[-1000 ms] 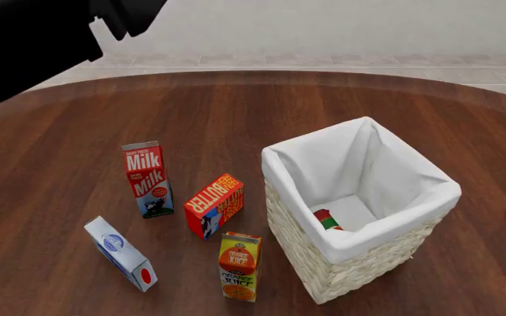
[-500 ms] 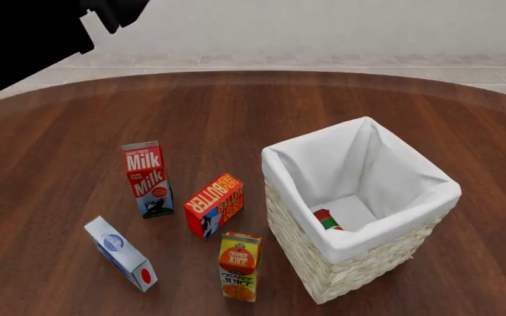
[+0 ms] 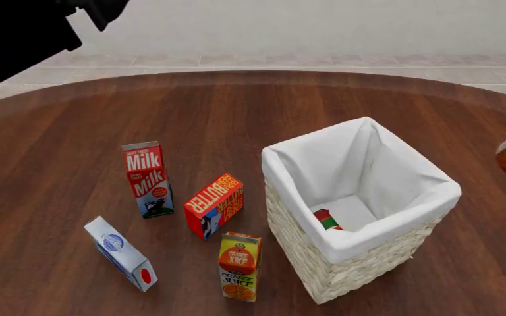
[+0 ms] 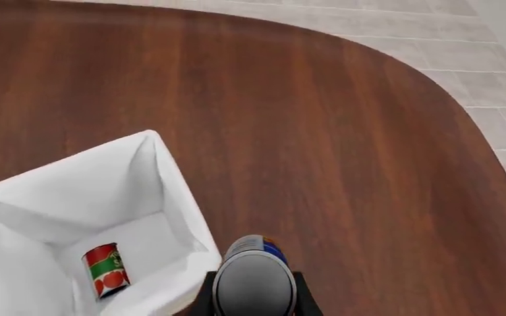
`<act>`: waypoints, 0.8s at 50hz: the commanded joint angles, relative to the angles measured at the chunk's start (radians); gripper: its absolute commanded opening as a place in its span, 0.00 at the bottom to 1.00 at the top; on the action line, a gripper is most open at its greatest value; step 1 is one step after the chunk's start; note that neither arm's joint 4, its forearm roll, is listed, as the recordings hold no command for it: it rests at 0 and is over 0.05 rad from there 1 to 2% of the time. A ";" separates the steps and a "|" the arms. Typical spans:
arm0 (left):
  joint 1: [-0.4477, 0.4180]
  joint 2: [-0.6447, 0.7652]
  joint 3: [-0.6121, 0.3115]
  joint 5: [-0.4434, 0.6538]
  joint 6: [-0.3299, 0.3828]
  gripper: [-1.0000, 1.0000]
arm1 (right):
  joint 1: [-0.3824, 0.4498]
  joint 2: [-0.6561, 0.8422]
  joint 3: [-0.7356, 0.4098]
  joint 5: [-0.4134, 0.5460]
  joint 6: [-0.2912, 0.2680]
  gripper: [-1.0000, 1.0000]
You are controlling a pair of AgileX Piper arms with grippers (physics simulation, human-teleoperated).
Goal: Pick up the alphabet soup and the tomato sauce, and put them in the basket.
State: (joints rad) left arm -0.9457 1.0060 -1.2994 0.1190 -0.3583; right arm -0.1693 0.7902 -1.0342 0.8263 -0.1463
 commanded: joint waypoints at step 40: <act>0.029 -0.029 -0.019 0.021 0.009 1.00 | 0.341 -0.128 -0.007 0.058 0.030 0.00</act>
State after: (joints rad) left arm -0.9237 0.9876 -1.3058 0.1274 -0.3536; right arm 0.1195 0.6830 -1.0341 0.8773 -0.1317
